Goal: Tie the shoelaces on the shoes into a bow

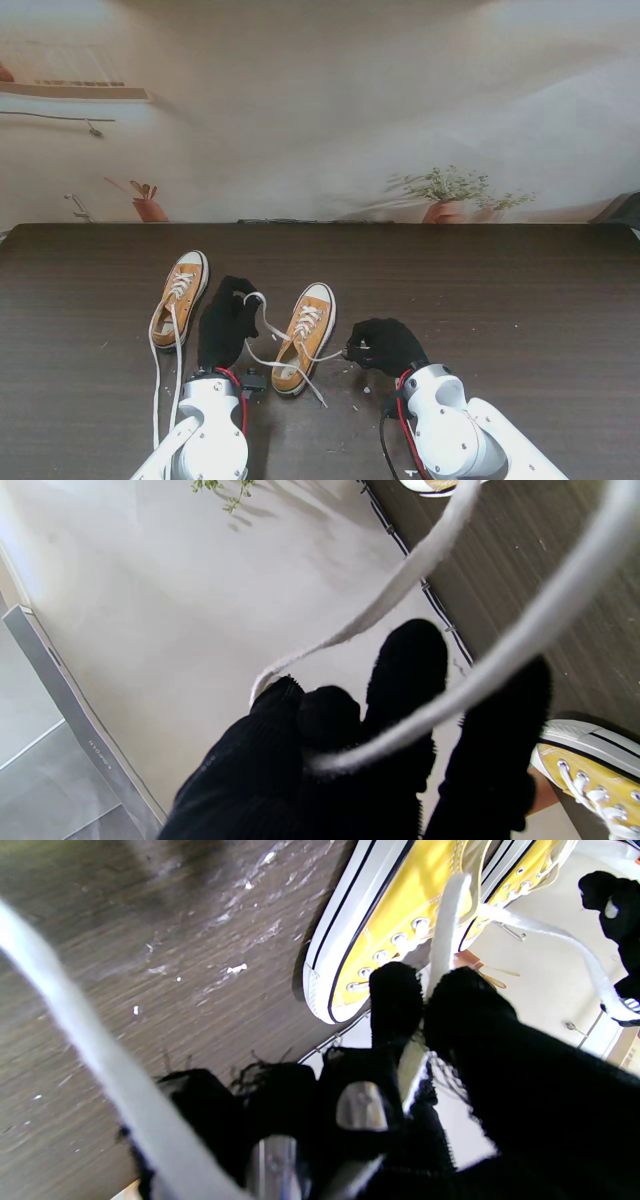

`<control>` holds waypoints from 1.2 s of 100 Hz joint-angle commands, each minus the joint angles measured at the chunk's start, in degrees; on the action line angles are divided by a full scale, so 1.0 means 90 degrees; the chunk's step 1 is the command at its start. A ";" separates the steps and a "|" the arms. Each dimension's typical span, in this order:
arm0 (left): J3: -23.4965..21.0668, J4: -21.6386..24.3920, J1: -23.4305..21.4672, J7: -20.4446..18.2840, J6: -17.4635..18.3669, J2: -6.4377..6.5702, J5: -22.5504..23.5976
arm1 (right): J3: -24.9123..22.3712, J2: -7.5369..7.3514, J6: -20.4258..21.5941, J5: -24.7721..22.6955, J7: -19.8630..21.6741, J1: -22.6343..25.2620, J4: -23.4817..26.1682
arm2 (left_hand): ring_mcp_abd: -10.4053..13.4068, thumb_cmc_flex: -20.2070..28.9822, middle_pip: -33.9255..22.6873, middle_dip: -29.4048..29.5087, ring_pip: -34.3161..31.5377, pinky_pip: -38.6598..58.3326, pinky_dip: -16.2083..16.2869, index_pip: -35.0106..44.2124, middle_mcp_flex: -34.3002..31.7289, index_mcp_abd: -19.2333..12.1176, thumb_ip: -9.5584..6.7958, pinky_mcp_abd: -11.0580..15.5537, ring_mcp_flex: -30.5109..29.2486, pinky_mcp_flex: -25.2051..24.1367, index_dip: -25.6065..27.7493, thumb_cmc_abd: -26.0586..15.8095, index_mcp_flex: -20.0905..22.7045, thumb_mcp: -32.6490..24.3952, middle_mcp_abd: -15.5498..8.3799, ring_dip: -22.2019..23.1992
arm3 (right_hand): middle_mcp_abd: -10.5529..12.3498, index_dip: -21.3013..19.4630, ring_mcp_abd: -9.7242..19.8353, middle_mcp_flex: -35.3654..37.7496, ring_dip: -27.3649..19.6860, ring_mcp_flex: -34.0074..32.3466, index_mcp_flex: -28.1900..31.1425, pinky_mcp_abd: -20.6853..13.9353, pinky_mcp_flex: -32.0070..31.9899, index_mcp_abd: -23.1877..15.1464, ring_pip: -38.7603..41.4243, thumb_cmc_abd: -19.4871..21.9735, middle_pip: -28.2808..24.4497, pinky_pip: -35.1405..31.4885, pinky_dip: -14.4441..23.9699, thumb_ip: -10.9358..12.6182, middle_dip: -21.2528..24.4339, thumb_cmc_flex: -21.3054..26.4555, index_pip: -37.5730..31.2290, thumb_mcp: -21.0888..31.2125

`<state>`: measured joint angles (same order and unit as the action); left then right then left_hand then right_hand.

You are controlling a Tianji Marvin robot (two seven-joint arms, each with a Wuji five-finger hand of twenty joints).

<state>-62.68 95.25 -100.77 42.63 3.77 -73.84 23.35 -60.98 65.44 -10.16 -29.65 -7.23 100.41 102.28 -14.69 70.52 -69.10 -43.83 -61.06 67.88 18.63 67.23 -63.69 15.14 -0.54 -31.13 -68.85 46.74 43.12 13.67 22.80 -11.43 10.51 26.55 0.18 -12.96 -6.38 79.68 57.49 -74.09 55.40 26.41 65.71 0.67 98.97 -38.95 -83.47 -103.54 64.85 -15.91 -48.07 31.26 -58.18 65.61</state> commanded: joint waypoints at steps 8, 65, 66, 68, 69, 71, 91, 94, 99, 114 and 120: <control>0.0097 -0.0125 0.0145 0.0108 0.0093 -0.0083 -0.0123 | 0.0004 -0.0030 0.0005 0.0048 0.0131 0.0039 0.0039 | 0.0409 0.0362 -0.0479 -0.0351 -0.0934 0.0609 -0.0332 0.0058 -0.0413 -0.0261 -0.0183 -0.0227 -0.0472 0.0515 -0.0115 -0.0057 0.0241 0.0177 -0.0127 0.0411 | 0.0019 0.0097 0.0189 0.0389 -0.0040 -0.0087 0.0060 -0.0020 0.0257 0.0028 0.0568 0.0073 -0.0225 -0.1827 -0.0020 -0.0116 0.0035 0.0102 -0.0082 -0.0016; -0.0032 -0.0518 0.0433 0.0738 0.0192 -0.0022 0.0864 | -0.0097 -0.0055 0.0020 0.0040 0.0226 0.0116 0.0113 | 0.0754 -0.0640 -0.0220 -0.0447 -0.4007 0.5789 0.3301 -0.0306 -0.1207 -0.0668 -0.0233 0.2806 -0.0448 0.1863 -0.0491 0.0852 0.1001 -0.1269 -0.0115 0.1056 | 0.0013 0.0102 0.0190 0.0390 -0.0042 -0.0088 0.0045 -0.0014 0.0258 0.0025 0.0566 0.0084 -0.0222 -0.1827 -0.0010 -0.0111 0.0036 0.0112 -0.0075 -0.0039; -0.0043 -0.0530 0.0445 0.0754 0.0183 -0.0012 0.0920 | -0.0095 -0.0056 0.0019 0.0040 0.0228 0.0113 0.0113 | 0.0752 -0.0651 -0.0208 -0.0448 -0.4016 0.5789 0.3339 -0.0322 -0.1211 -0.0676 -0.0235 0.2820 -0.0448 0.1868 -0.0507 0.0863 0.1016 -0.1281 -0.0125 0.1060 | 0.0013 0.0102 0.0190 0.0390 -0.0042 -0.0088 0.0045 -0.0014 0.0258 0.0025 0.0566 0.0085 -0.0222 -0.1827 -0.0010 -0.0110 0.0036 0.0113 -0.0075 -0.0037; -0.0063 -0.0552 0.0467 0.0780 0.0165 0.0009 0.1024 | -0.0091 -0.0056 0.0019 0.0040 0.0231 0.0109 0.0111 | 0.0755 -0.0678 -0.0175 -0.0448 -0.4031 0.5789 0.3422 -0.0367 -0.1221 -0.0700 -0.0234 0.2852 -0.0446 0.1877 -0.0553 0.0882 0.1057 -0.1310 -0.0149 0.1068 | 0.0013 0.0102 0.0190 0.0390 -0.0042 -0.0088 0.0045 -0.0015 0.0258 0.0025 0.0566 0.0083 -0.0222 -0.1827 -0.0010 -0.0110 0.0036 0.0116 -0.0075 -0.0037; -0.0074 -0.0561 0.0477 0.0790 0.0155 0.0020 0.1078 | -0.0089 -0.0056 0.0018 0.0040 0.0232 0.0107 0.0110 | 0.0757 -0.0695 -0.0143 -0.0442 -0.4043 0.5789 0.3465 -0.0405 -0.1238 -0.0717 -0.0232 0.2874 -0.0444 0.1883 -0.0597 0.0896 0.1094 -0.1325 -0.0177 0.1073 | 0.0013 0.0102 0.0190 0.0390 -0.0042 -0.0088 0.0046 -0.0015 0.0258 0.0024 0.0566 0.0081 -0.0222 -0.1827 -0.0010 -0.0110 0.0036 0.0115 -0.0075 -0.0037; -0.0094 -0.0581 0.0498 0.0808 0.0131 0.0044 0.1189 | -0.0085 -0.0057 0.0017 0.0042 0.0236 0.0103 0.0110 | 0.0760 -0.0716 -0.0119 -0.0438 -0.4054 0.5789 0.3502 -0.0438 -0.1251 -0.0732 -0.0228 0.2892 -0.0445 0.1888 -0.0634 0.0910 0.1125 -0.1335 -0.0197 0.1077 | 0.0013 0.0101 0.0191 0.0390 -0.0042 -0.0088 0.0047 -0.0016 0.0258 0.0017 0.0566 0.0081 -0.0222 -0.1827 -0.0010 -0.0109 0.0036 0.0115 -0.0076 -0.0037; -0.0238 -0.0699 0.0652 0.0898 -0.0010 0.0225 0.1939 | -0.0069 -0.0063 -0.0008 0.0016 0.0262 0.0072 0.0106 | 0.0827 -0.0960 0.0117 -0.0445 -0.4147 0.5789 0.3752 -0.0961 -0.1339 -0.0790 -0.0165 0.3036 -0.0445 0.1908 -0.1424 0.1029 0.1499 -0.1480 -0.0404 0.1102 | 0.0013 0.0097 0.0171 0.0390 -0.0040 -0.0086 0.0048 -0.0012 0.0256 0.0024 0.0570 0.0078 -0.0222 -0.1827 -0.0002 -0.0108 0.0036 0.0124 -0.0080 -0.0042; -0.0257 -0.0718 0.0672 0.0914 -0.0031 0.0258 0.2071 | -0.0073 -0.0065 -0.0012 0.0006 0.0267 0.0071 0.0107 | 0.0847 -0.0992 0.0154 -0.0445 -0.4151 0.5789 0.3755 -0.1047 -0.1354 -0.0799 -0.0157 0.3062 -0.0446 0.1910 -0.1575 0.1044 0.1556 -0.1487 -0.0429 0.1099 | 0.0013 0.0095 0.0168 0.0390 -0.0039 -0.0086 0.0052 -0.0011 0.0256 0.0025 0.0571 0.0075 -0.0222 -0.1827 0.0000 -0.0107 0.0036 0.0126 -0.0082 -0.0042; -0.0286 -0.0751 0.0708 0.0946 -0.0045 0.0315 0.2295 | -0.0079 -0.0066 -0.0019 -0.0003 0.0269 0.0071 0.0110 | 0.0854 -0.1032 0.0185 -0.0450 -0.4153 0.5789 0.3748 -0.1135 -0.1363 -0.0792 -0.0135 0.3081 -0.0445 0.1911 -0.1727 0.1051 0.1606 -0.1483 -0.0444 0.1094 | 0.0013 0.0096 0.0167 0.0390 -0.0039 -0.0086 0.0051 -0.0010 0.0256 0.0026 0.0570 0.0075 -0.0222 -0.1827 0.0003 -0.0107 0.0036 0.0126 -0.0081 -0.0044; -0.0466 -0.0793 0.0770 0.0865 0.0064 0.0645 0.3340 | -0.0110 -0.0074 -0.0005 -0.0043 0.0280 0.0082 0.0118 | 0.1007 -0.1223 0.0337 -0.0442 -0.4133 0.5789 0.3670 -0.1557 -0.1412 -0.0834 -0.0031 0.3200 -0.0449 0.1918 -0.2225 0.1045 0.1787 -0.1365 -0.0620 0.1060 | 0.0013 0.0097 0.0169 0.0390 -0.0039 -0.0086 0.0051 -0.0009 0.0257 0.0022 0.0569 0.0073 -0.0222 -0.1827 0.0008 -0.0107 0.0036 0.0117 -0.0080 -0.0047; -0.0586 -0.0749 0.0753 0.0664 0.0251 0.0841 0.3857 | -0.0115 -0.0075 0.0007 -0.0049 0.0281 0.0085 0.0119 | 0.1102 -0.1347 0.0372 -0.0460 -0.4119 0.5789 0.3617 -0.1687 -0.1413 -0.0898 0.0030 0.3309 -0.0451 0.1925 -0.2338 0.1022 0.1796 -0.1278 -0.0720 0.1040 | 0.0013 0.0098 0.0177 0.0390 -0.0040 -0.0087 0.0047 -0.0015 0.0259 0.0021 0.0566 0.0069 -0.0222 -0.1827 0.0008 -0.0107 0.0036 0.0117 -0.0078 -0.0048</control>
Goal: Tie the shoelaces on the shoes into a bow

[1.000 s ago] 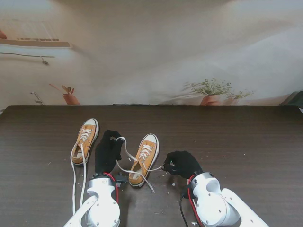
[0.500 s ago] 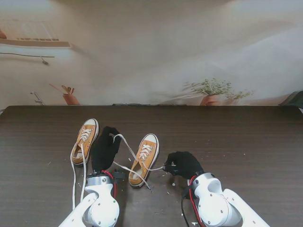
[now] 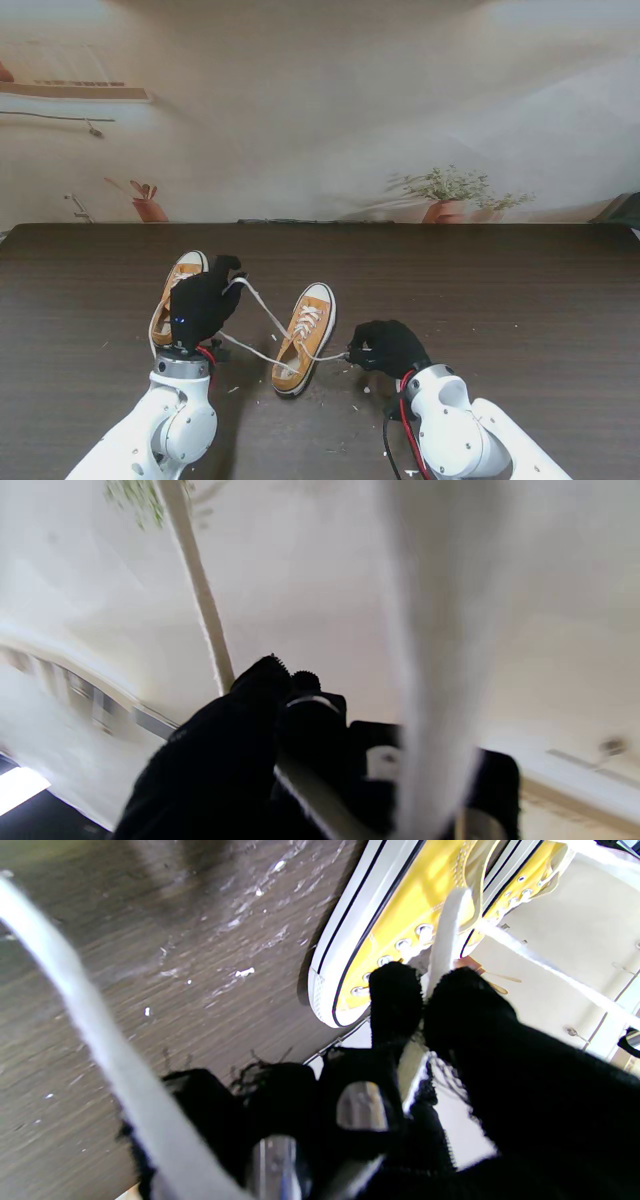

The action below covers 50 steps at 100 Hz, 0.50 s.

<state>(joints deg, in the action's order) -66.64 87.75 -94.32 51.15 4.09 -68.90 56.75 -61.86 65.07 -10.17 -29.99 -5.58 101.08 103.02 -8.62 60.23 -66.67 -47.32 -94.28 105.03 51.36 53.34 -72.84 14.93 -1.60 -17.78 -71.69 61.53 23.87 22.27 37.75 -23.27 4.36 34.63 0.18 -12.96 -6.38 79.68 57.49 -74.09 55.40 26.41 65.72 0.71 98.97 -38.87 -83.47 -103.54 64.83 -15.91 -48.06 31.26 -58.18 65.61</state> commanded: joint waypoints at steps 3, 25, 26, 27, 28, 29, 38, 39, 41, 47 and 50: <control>-0.0193 0.0118 0.0022 -0.0383 0.0287 0.0369 0.0348 | -0.0019 -0.0034 0.0017 -0.0016 0.0096 0.0012 0.0037 | 0.0478 -0.0252 0.0113 -0.0082 -0.0422 0.1660 -0.0043 -0.0204 -0.0397 -0.0922 0.0176 0.1874 -0.0136 0.0284 -0.0248 0.0055 0.0135 0.0079 -0.0080 0.0134 | 0.0013 0.0099 0.0178 0.0390 -0.0041 -0.0087 0.0046 -0.0019 0.0259 0.0015 0.0564 0.0071 -0.0222 -0.1826 0.0009 -0.0107 0.0035 0.0111 -0.0077 -0.0051; -0.0469 0.0407 -0.0171 -0.1069 0.0822 0.0707 0.1171 | -0.0021 -0.0018 0.0151 -0.0182 -0.0095 0.0056 0.0048 | 0.0678 -0.0574 0.0163 -0.0136 -0.0390 0.1660 -0.0167 -0.0751 -0.0439 -0.1344 0.0316 0.2151 -0.0140 0.0299 -0.0624 0.0002 0.0272 0.0516 -0.0243 0.0088 | 0.0044 0.0159 0.0226 0.0382 -0.0072 -0.0093 -0.0005 -0.0086 0.0271 -0.0015 0.0535 -0.0005 -0.0108 -0.1826 -0.0037 -0.0098 0.0078 0.0107 -0.0014 -0.0053; -0.0476 0.0420 -0.0182 -0.1100 0.0845 0.0710 0.1168 | -0.0022 -0.0017 0.0160 -0.0194 -0.0110 0.0061 0.0052 | 0.0681 -0.0583 0.0161 -0.0139 -0.0391 0.1660 -0.0172 -0.0798 -0.0443 -0.1367 0.0321 0.2159 -0.0140 0.0299 -0.0648 0.0001 0.0290 0.0540 -0.0239 0.0086 | 0.0055 0.0162 0.0238 0.0387 -0.0084 -0.0095 -0.0018 -0.0102 0.0273 -0.0027 0.0526 -0.0015 -0.0075 -0.1826 -0.0052 -0.0098 0.0090 0.0092 -0.0010 -0.0043; -0.0484 0.0433 -0.0194 -0.1133 0.0868 0.0712 0.1163 | -0.0024 -0.0016 0.0169 -0.0206 -0.0123 0.0066 0.0055 | 0.0683 -0.0597 0.0161 -0.0141 -0.0391 0.1660 -0.0175 -0.0826 -0.0445 -0.1387 0.0327 0.2164 -0.0140 0.0299 -0.0661 -0.0002 0.0298 0.0558 -0.0238 0.0085 | 0.0060 0.0166 0.0245 0.0389 -0.0090 -0.0096 -0.0032 -0.0111 0.0275 -0.0035 0.0521 -0.0019 -0.0058 -0.1826 -0.0061 -0.0098 0.0095 0.0083 -0.0003 -0.0038; -0.0492 0.0445 -0.0206 -0.1166 0.0894 0.0713 0.1154 | -0.0025 -0.0015 0.0178 -0.0218 -0.0135 0.0070 0.0059 | 0.0683 -0.0606 0.0160 -0.0141 -0.0391 0.1660 -0.0177 -0.0840 -0.0446 -0.1398 0.0330 0.2166 -0.0140 0.0299 -0.0668 -0.0001 0.0303 0.0569 -0.0237 0.0085 | 0.0063 0.0169 0.0249 0.0388 -0.0094 -0.0097 -0.0044 -0.0117 0.0276 -0.0044 0.0519 -0.0024 -0.0047 -0.1826 -0.0067 -0.0099 0.0098 0.0077 0.0003 -0.0036; -0.0498 0.0456 -0.0217 -0.1198 0.0921 0.0713 0.1142 | -0.0027 -0.0015 0.0186 -0.0230 -0.0146 0.0076 0.0064 | 0.0683 -0.0608 0.0159 -0.0143 -0.0391 0.1660 -0.0180 -0.0884 -0.0449 -0.1426 0.0338 0.2169 -0.0140 0.0299 -0.0693 -0.0001 0.0338 0.0592 -0.0226 0.0083 | 0.0064 0.0172 0.0254 0.0385 -0.0097 -0.0097 -0.0056 -0.0123 0.0277 -0.0056 0.0518 -0.0027 -0.0037 -0.1826 -0.0071 -0.0101 0.0101 0.0072 0.0009 -0.0034; -0.0543 0.0552 -0.0318 -0.1547 0.1171 0.0703 0.0983 | -0.0049 -0.0007 0.0235 -0.0282 -0.0227 0.0132 0.0134 | 0.0661 -0.0721 0.0117 -0.0159 -0.0388 0.1660 -0.0197 -0.1065 -0.0465 -0.1511 0.0380 0.2176 -0.0139 0.0298 -0.0778 -0.0029 0.0483 0.0761 -0.0259 0.0074 | 0.0071 0.0177 0.0333 0.0386 -0.0166 -0.0103 -0.0178 -0.0245 0.0293 -0.0097 0.0490 -0.0056 0.0185 -0.1826 -0.0169 -0.0119 0.0164 -0.0028 0.0069 0.0014; -0.0548 0.0562 -0.0328 -0.1591 0.1202 0.0702 0.0965 | -0.0051 -0.0005 0.0237 -0.0279 -0.0233 0.0139 0.0144 | 0.0661 -0.0736 0.0107 -0.0161 -0.0389 0.1660 -0.0203 -0.1103 -0.0464 -0.1534 0.0384 0.2171 -0.0139 0.0297 -0.0800 -0.0032 0.0521 0.0790 -0.0260 0.0073 | 0.0070 0.0183 0.0335 0.0384 -0.0169 -0.0103 -0.0200 -0.0249 0.0293 -0.0103 0.0489 -0.0055 0.0195 -0.1826 -0.0174 -0.0123 0.0166 -0.0039 0.0082 0.0011; -0.0556 0.0581 -0.0349 -0.1680 0.1260 0.0702 0.0924 | -0.0059 -0.0003 0.0242 -0.0268 -0.0238 0.0155 0.0171 | 0.0661 -0.0765 0.0099 -0.0162 -0.0389 0.1660 -0.0208 -0.1137 -0.0463 -0.1557 0.0393 0.2166 -0.0139 0.0296 -0.0817 -0.0037 0.0544 0.0824 -0.0263 0.0072 | 0.0068 0.0189 0.0336 0.0379 -0.0174 -0.0104 -0.0227 -0.0253 0.0293 -0.0112 0.0486 -0.0059 0.0212 -0.1826 -0.0179 -0.0130 0.0171 -0.0062 0.0098 0.0002; -0.0552 0.0603 -0.0389 -0.1850 0.1372 0.0699 0.0815 | -0.0085 0.0008 0.0253 -0.0223 -0.0272 0.0211 0.0260 | 0.0662 -0.0861 0.0080 -0.0161 -0.0389 0.1660 -0.0223 -0.1229 -0.0469 -0.1612 0.0417 0.2181 -0.0139 0.0298 -0.0850 -0.0081 0.0607 0.0916 -0.0309 0.0069 | 0.0046 0.0183 0.0338 0.0386 -0.0219 -0.0105 -0.0274 -0.0276 0.0294 -0.0102 0.0474 -0.0070 0.0342 -0.1826 -0.0231 -0.0134 0.0206 -0.0092 0.0126 0.0030; -0.0536 0.0596 -0.0396 -0.1917 0.1439 0.0690 0.0737 | -0.0098 0.0017 0.0265 -0.0206 -0.0311 0.0237 0.0306 | 0.0681 -0.0889 0.0069 -0.0159 -0.0388 0.1660 -0.0233 -0.1303 -0.0472 -0.1600 0.0418 0.2201 -0.0139 0.0299 -0.0873 -0.0091 0.0651 0.0934 -0.0327 0.0067 | 0.0037 0.0186 0.0333 0.0388 -0.0232 -0.0104 -0.0297 -0.0277 0.0293 -0.0094 0.0472 -0.0068 0.0380 -0.1826 -0.0244 -0.0138 0.0216 -0.0105 0.0140 0.0029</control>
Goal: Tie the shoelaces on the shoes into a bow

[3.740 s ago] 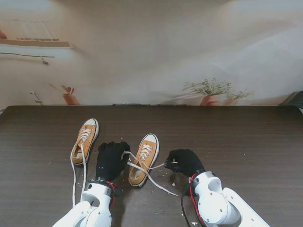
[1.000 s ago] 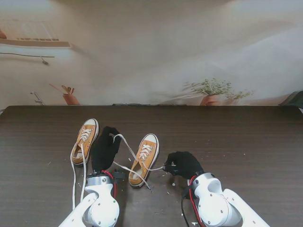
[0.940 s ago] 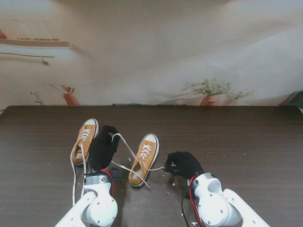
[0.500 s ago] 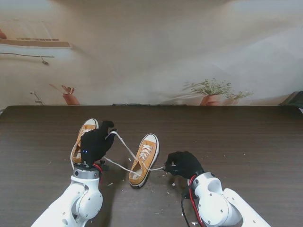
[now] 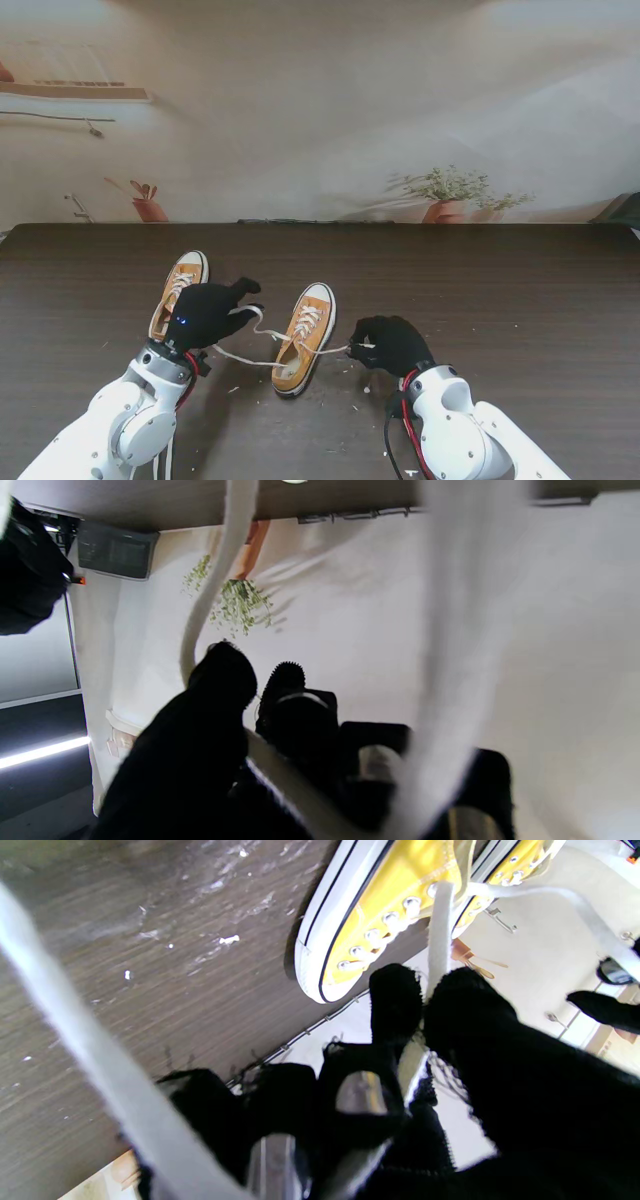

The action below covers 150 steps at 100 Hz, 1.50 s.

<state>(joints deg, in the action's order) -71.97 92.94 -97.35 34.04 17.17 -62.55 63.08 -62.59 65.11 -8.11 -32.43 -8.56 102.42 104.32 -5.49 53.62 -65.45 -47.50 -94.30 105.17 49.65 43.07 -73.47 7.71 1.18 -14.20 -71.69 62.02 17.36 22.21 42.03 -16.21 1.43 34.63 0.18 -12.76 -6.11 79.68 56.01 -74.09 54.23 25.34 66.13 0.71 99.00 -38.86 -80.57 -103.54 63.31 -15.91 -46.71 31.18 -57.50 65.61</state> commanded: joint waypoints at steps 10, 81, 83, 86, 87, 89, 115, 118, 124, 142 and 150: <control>0.0093 -0.0001 -0.0085 -0.0312 0.0300 -0.0067 -0.0365 | -0.0088 0.0013 0.0071 0.0091 0.0014 0.0182 0.0365 | 0.0306 -0.0273 -0.0107 -0.0133 -0.0380 0.1646 -0.0064 -0.0474 -0.0392 -0.0765 0.0152 0.1790 -0.0139 0.0241 -0.0210 -0.0118 0.0240 0.0156 0.0019 0.0060 | 0.0009 0.0184 0.0323 0.0391 -0.0109 -0.0107 -0.0237 -0.0181 0.0252 -0.0112 0.0453 -0.0054 0.0174 -0.1826 -0.0121 -0.0144 0.0098 -0.0145 0.0119 0.0022; 0.0594 -0.0772 0.0450 -0.2275 0.2139 -0.0230 -0.2858 | 0.0102 -0.0032 0.0223 0.0006 0.0230 -0.0073 0.0737 | -0.0401 -0.1348 -0.0159 0.0173 -0.0222 0.1646 -0.0276 -0.4089 -0.0353 -0.0388 0.0388 0.1308 -0.0126 0.0192 -0.1252 0.0833 0.0562 -0.2217 0.0630 0.0023 | 0.0071 0.0205 0.0281 0.0397 -0.0181 -0.0096 -0.0095 -0.0148 0.0241 -0.0096 0.0502 0.0001 0.0086 -0.1826 -0.0186 -0.0102 -0.0012 0.0102 0.0028 -0.0054; 0.0611 -0.0786 0.0458 -0.2282 0.2155 -0.0234 -0.2887 | 0.0114 -0.0033 0.0228 0.0008 0.0237 -0.0087 0.0734 | -0.0401 -0.1344 -0.0159 0.0175 -0.0222 0.1646 -0.0277 -0.4130 -0.0353 -0.0335 0.0390 0.1305 -0.0126 0.0192 -0.1272 0.0844 0.0542 -0.2226 0.0636 0.0024 | 0.0074 0.0208 0.0282 0.0396 -0.0180 -0.0096 -0.0095 -0.0145 0.0241 -0.0101 0.0503 0.0007 0.0080 -0.1826 -0.0186 -0.0102 -0.0016 0.0103 0.0027 -0.0056; 0.0640 -0.0811 0.0471 -0.2268 0.2172 -0.0243 -0.2911 | 0.0137 -0.0030 0.0235 0.0015 0.0235 -0.0108 0.0725 | -0.0401 -0.1334 -0.0156 0.0178 -0.0221 0.1646 -0.0277 -0.4162 -0.0351 -0.0325 0.0390 0.1302 -0.0126 0.0192 -0.1286 0.0861 0.0512 -0.2237 0.0647 0.0024 | 0.0075 0.0205 0.0283 0.0396 -0.0179 -0.0096 -0.0081 -0.0142 0.0241 -0.0091 0.0504 0.0006 0.0073 -0.1826 -0.0185 -0.0101 -0.0020 0.0111 0.0018 -0.0056; 0.0650 -0.0819 0.0476 -0.2259 0.2177 -0.0246 -0.2914 | 0.0145 -0.0029 0.0237 0.0018 0.0231 -0.0116 0.0722 | -0.0405 -0.1326 -0.0156 0.0179 -0.0220 0.1646 -0.0277 -0.4172 -0.0351 -0.0328 0.0390 0.1301 -0.0125 0.0191 -0.1290 0.0870 0.0499 -0.2242 0.0650 0.0024 | 0.0073 0.0206 0.0282 0.0396 -0.0178 -0.0096 -0.0081 -0.0141 0.0241 -0.0090 0.0505 0.0004 0.0071 -0.1826 -0.0185 -0.0101 -0.0021 0.0112 0.0018 -0.0057; 0.0669 -0.0840 0.0487 -0.2236 0.2191 -0.0253 -0.2910 | 0.0161 -0.0026 0.0239 0.0022 0.0225 -0.0130 0.0716 | -0.0420 -0.1318 -0.0153 0.0181 -0.0218 0.1646 -0.0278 -0.4196 -0.0351 -0.0336 0.0390 0.1299 -0.0125 0.0191 -0.1299 0.0887 0.0458 -0.2250 0.0658 0.0023 | 0.0074 0.0206 0.0280 0.0396 -0.0177 -0.0096 -0.0075 -0.0138 0.0240 -0.0088 0.0506 0.0004 0.0066 -0.1826 -0.0184 -0.0099 -0.0024 0.0120 0.0015 -0.0055; 0.0895 -0.1006 0.0609 -0.1839 0.2239 -0.0331 -0.2788 | 0.0343 -0.0018 0.0256 0.0004 0.0198 -0.0276 0.0671 | -0.0518 -0.1233 -0.0131 0.0230 -0.0193 0.1646 -0.0310 -0.4258 -0.0356 -0.0400 0.0389 0.1287 -0.0123 0.0188 -0.1326 0.0951 0.0388 -0.2372 0.0752 0.0021 | 0.0065 0.0226 0.0274 0.0393 -0.0158 -0.0094 -0.0050 -0.0103 0.0237 -0.0070 0.0516 -0.0008 0.0008 -0.1826 -0.0162 -0.0092 -0.0056 0.0162 -0.0002 -0.0061; 0.0920 -0.1002 0.0617 -0.1849 0.2204 -0.0332 -0.2811 | 0.0367 -0.0013 0.0263 0.0002 0.0183 -0.0291 0.0663 | -0.0518 -0.1224 -0.0136 0.0231 -0.0191 0.1646 -0.0314 -0.4239 -0.0355 -0.0414 0.0388 0.1288 -0.0123 0.0188 -0.1319 0.0932 0.0441 -0.2374 0.0760 0.0020 | 0.0066 0.0224 0.0275 0.0393 -0.0156 -0.0094 -0.0039 -0.0101 0.0237 -0.0065 0.0517 -0.0013 0.0006 -0.1826 -0.0160 -0.0090 -0.0058 0.0167 -0.0009 -0.0057; 0.0969 -0.0995 0.0638 -0.1914 0.2142 -0.0325 -0.2870 | 0.0417 0.0001 0.0267 0.0023 0.0136 -0.0323 0.0654 | -0.0518 -0.1205 -0.0146 0.0234 -0.0190 0.1646 -0.0324 -0.4190 -0.0349 -0.0463 0.0380 0.1297 -0.0124 0.0188 -0.1303 0.0848 0.0568 -0.2373 0.0767 0.0020 | 0.0059 0.0228 0.0272 0.0393 -0.0154 -0.0094 -0.0037 -0.0099 0.0237 -0.0060 0.0518 -0.0022 0.0002 -0.1826 -0.0159 -0.0089 -0.0060 0.0172 -0.0009 -0.0052; 0.1188 -0.1129 0.0775 -0.1597 0.1896 -0.0334 -0.2541 | 0.0537 0.0050 0.0235 0.0096 -0.0007 -0.0426 0.0634 | -0.0459 -0.1171 -0.0213 0.0218 -0.0182 0.1646 -0.0369 -0.3861 -0.0309 -0.0775 0.0346 0.1319 -0.0126 0.0188 -0.1147 0.0703 0.0931 -0.2438 0.0784 0.0005 | 0.0066 0.0236 0.0271 0.0391 -0.0147 -0.0094 -0.0037 -0.0094 0.0236 -0.0073 0.0516 -0.0035 -0.0003 -0.1826 -0.0150 -0.0090 -0.0064 0.0169 -0.0009 -0.0039; 0.1271 -0.1181 0.0809 -0.1368 0.1770 -0.0347 -0.2373 | 0.0568 0.0064 0.0233 0.0113 -0.0054 -0.0441 0.0626 | -0.0394 -0.0454 -0.0246 0.0181 -0.0178 0.1646 -0.0400 -0.2866 -0.0275 -0.1034 0.0501 0.1316 -0.0127 0.0186 -0.0734 0.0506 0.1083 -0.1352 0.0761 -0.0026 | 0.0069 0.0244 0.0277 0.0391 -0.0147 -0.0095 -0.0057 -0.0093 0.0236 -0.0082 0.0512 -0.0036 0.0001 -0.1826 -0.0148 -0.0092 -0.0062 0.0164 0.0002 -0.0039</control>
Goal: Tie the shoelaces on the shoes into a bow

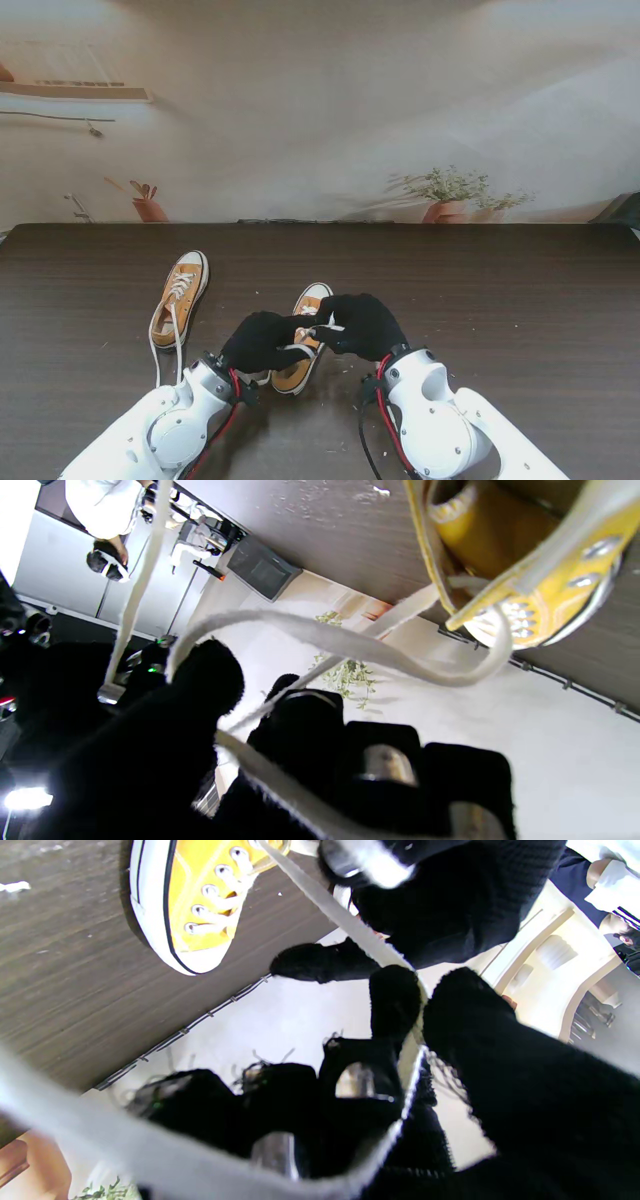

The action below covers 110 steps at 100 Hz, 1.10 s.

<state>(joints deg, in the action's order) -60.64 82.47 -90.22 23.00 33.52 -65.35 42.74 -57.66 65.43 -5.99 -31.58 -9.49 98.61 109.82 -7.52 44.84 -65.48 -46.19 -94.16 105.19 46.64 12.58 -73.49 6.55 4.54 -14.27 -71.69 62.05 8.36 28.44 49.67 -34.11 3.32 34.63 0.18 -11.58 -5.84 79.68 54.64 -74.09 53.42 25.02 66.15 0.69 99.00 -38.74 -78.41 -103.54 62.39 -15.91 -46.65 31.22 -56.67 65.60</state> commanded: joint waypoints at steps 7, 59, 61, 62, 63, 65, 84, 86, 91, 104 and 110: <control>0.0071 -0.0059 0.0037 0.0054 -0.0124 -0.0055 -0.0018 | 0.0041 0.0042 -0.0005 -0.0005 -0.0023 -0.0027 -0.0016 | -0.0132 0.1155 -0.0251 -0.0002 -0.0191 0.1643 -0.0105 0.2564 -0.0254 -0.1129 -0.0085 0.1303 -0.0127 0.0178 0.0219 -0.0411 0.0431 0.1661 0.0533 -0.0038 | 0.0062 0.0124 0.0249 0.0390 0.0004 -0.0095 -0.0011 -0.0057 0.0233 -0.0094 0.0507 -0.0053 -0.0228 -0.1826 -0.0046 -0.0094 -0.0064 0.0151 -0.0068 -0.0040; -0.0120 0.0065 -0.0139 0.0074 -0.0238 -0.0034 0.0049 | -0.0099 0.0136 0.0365 0.0127 -0.0502 0.0128 -0.0184 | -0.0467 0.1149 -0.0039 -0.0143 -0.0104 0.1643 -0.0228 0.3556 -0.0262 -0.0851 -0.0041 0.1089 -0.0120 0.0153 0.0573 -0.0332 0.0467 0.1398 0.0700 -0.0047 | 0.0039 0.1121 0.0353 0.0392 -0.0009 -0.0102 -0.0788 -0.0207 0.0250 -0.1029 0.0499 -0.0147 -0.0170 -0.1826 -0.0100 -0.0073 -0.0105 0.0089 0.0399 0.0087; -0.0120 0.0068 -0.0136 0.0086 -0.0249 -0.0037 0.0050 | -0.0120 0.0124 0.0406 0.0145 -0.0445 0.0143 -0.0170 | -0.0467 0.1145 -0.0036 -0.0146 -0.0105 0.1643 -0.0227 0.3554 -0.0263 -0.0846 -0.0038 0.1088 -0.0120 0.0153 0.0572 -0.0334 0.0469 0.1396 0.0700 -0.0046 | 0.0051 0.1196 0.0370 0.0390 -0.0001 -0.0102 -0.0737 -0.0218 0.0251 -0.1102 0.0500 -0.0179 -0.0188 -0.1826 -0.0091 -0.0095 -0.0125 0.0097 0.0216 0.0066; -0.0119 0.0069 -0.0134 0.0095 -0.0254 -0.0038 0.0053 | -0.0131 0.0117 0.0428 0.0151 -0.0414 0.0150 -0.0164 | -0.0467 0.1145 -0.0035 -0.0148 -0.0106 0.1643 -0.0227 0.3553 -0.0263 -0.0845 -0.0038 0.1088 -0.0120 0.0153 0.0571 -0.0336 0.0470 0.1394 0.0700 -0.0046 | 0.0059 0.1226 0.0378 0.0390 0.0002 -0.0102 -0.0697 -0.0224 0.0252 -0.1137 0.0500 -0.0190 -0.0196 -0.1826 -0.0087 -0.0104 -0.0134 0.0094 0.0130 0.0056; -0.0118 0.0069 -0.0131 0.0105 -0.0260 -0.0039 0.0057 | -0.0142 0.0109 0.0451 0.0156 -0.0381 0.0156 -0.0159 | -0.0467 0.1142 -0.0035 -0.0149 -0.0106 0.1643 -0.0226 0.3553 -0.0263 -0.0845 -0.0036 0.1088 -0.0120 0.0153 0.0571 -0.0337 0.0471 0.1395 0.0699 -0.0046 | 0.0063 0.1235 0.0382 0.0391 0.0005 -0.0103 -0.0655 -0.0227 0.0253 -0.1162 0.0501 -0.0199 -0.0202 -0.1826 -0.0084 -0.0109 -0.0139 0.0089 0.0075 0.0050; -0.0116 0.0071 -0.0125 0.0127 -0.0275 -0.0041 0.0069 | -0.0165 0.0092 0.0493 0.0169 -0.0306 0.0167 -0.0146 | -0.0469 0.1140 -0.0033 -0.0152 -0.0106 0.1643 -0.0226 0.3549 -0.0264 -0.0849 -0.0035 0.1088 -0.0119 0.0153 0.0569 -0.0342 0.0467 0.1394 0.0699 -0.0045 | 0.0068 0.1228 0.0387 0.0394 0.0007 -0.0103 -0.0563 -0.0231 0.0254 -0.1197 0.0503 -0.0217 -0.0213 -0.1826 -0.0082 -0.0113 -0.0146 0.0078 0.0007 0.0045; -0.0085 0.0093 -0.0086 0.0421 -0.0433 -0.0076 0.0186 | -0.0307 -0.0100 0.0745 0.0049 0.0420 0.0209 -0.0061 | -0.0502 0.1132 -0.0014 -0.0190 -0.0107 0.1643 -0.0219 0.3535 -0.0269 -0.0850 -0.0021 0.1104 -0.0118 0.0156 0.0575 -0.0359 0.0454 0.1384 0.0675 -0.0038 | 0.0091 0.1125 0.0464 0.0395 0.0079 -0.0103 0.0207 -0.0285 0.0268 -0.1227 0.0538 -0.0418 -0.0433 -0.1826 0.0022 -0.0136 -0.0230 -0.0114 -0.0175 0.0125; -0.0083 0.0096 -0.0084 0.0447 -0.0438 -0.0079 0.0196 | -0.0310 -0.0118 0.0773 0.0006 0.0477 0.0199 -0.0066 | -0.0503 0.1134 -0.0012 -0.0193 -0.0106 0.1643 -0.0218 0.3535 -0.0270 -0.0855 -0.0021 0.1105 -0.0118 0.0156 0.0577 -0.0358 0.0452 0.1383 0.0675 -0.0038 | 0.0097 0.1110 0.0471 0.0394 0.0085 -0.0103 0.0252 -0.0290 0.0269 -0.1185 0.0539 -0.0411 -0.0447 -0.1826 0.0029 -0.0137 -0.0233 -0.0112 -0.0190 0.0109; -0.0080 0.0107 -0.0082 0.0501 -0.0452 -0.0080 0.0236 | -0.0316 -0.0163 0.0850 -0.0129 0.0610 0.0167 -0.0083 | -0.0419 0.1134 -0.0003 -0.0212 -0.0109 0.1643 -0.0217 0.3536 -0.0272 -0.0861 -0.0016 0.1113 -0.0119 0.0156 0.0585 -0.0363 0.0453 0.1386 0.0675 -0.0037 | 0.0150 0.1076 0.0528 0.0390 0.0100 -0.0106 0.0326 -0.0342 0.0279 -0.1127 0.0533 -0.0378 -0.0466 -0.1826 0.0043 -0.0137 -0.0233 -0.0131 -0.0200 0.0063; -0.0094 0.0152 -0.0104 0.0575 -0.0438 -0.0077 0.0319 | -0.0252 -0.0224 0.1035 -0.0630 0.0635 0.0023 -0.0233 | -0.0501 0.1132 0.0008 -0.0234 -0.0108 0.1643 -0.0216 0.3535 -0.0274 -0.0859 -0.0016 0.1120 -0.0118 0.0157 0.0594 -0.0363 0.0448 0.1384 0.0675 -0.0033 | 0.0285 0.1017 0.0633 0.0386 0.0098 -0.0116 0.0412 -0.0455 0.0294 -0.0866 0.0495 -0.0308 -0.0427 -0.1826 0.0016 -0.0140 -0.0208 -0.0237 -0.0220 0.0064; -0.0123 0.0193 -0.0133 0.0571 -0.0401 -0.0071 0.0341 | -0.0221 -0.0257 0.1115 -0.0984 0.0608 -0.0059 -0.0329 | -0.0505 0.1135 0.0010 -0.0238 -0.0107 0.1643 -0.0216 0.3535 -0.0274 -0.0860 -0.0017 0.1120 -0.0118 0.0156 0.0596 -0.0363 0.0447 0.1381 0.0675 -0.0033 | 0.0290 0.1034 0.0665 0.0380 0.0084 -0.0120 0.0390 -0.0475 0.0295 -0.0827 0.0474 -0.0240 -0.0400 -0.1826 0.0000 -0.0158 -0.0197 -0.0346 -0.0182 0.0058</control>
<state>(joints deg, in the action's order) -61.47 83.07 -91.09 28.95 29.64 -65.95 45.53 -59.80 63.69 3.29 -39.34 -4.54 98.95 107.91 -8.17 52.72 -65.42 -46.81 -93.69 105.19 45.07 44.56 -73.49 3.62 4.55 -14.35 -71.69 62.05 13.44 25.63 51.93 -20.56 3.91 34.63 1.88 -2.02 -3.80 80.15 54.64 -74.09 55.44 22.60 66.36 -7.26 99.01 -41.29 -79.83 -103.54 61.86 -15.91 -47.42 29.77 -57.45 65.69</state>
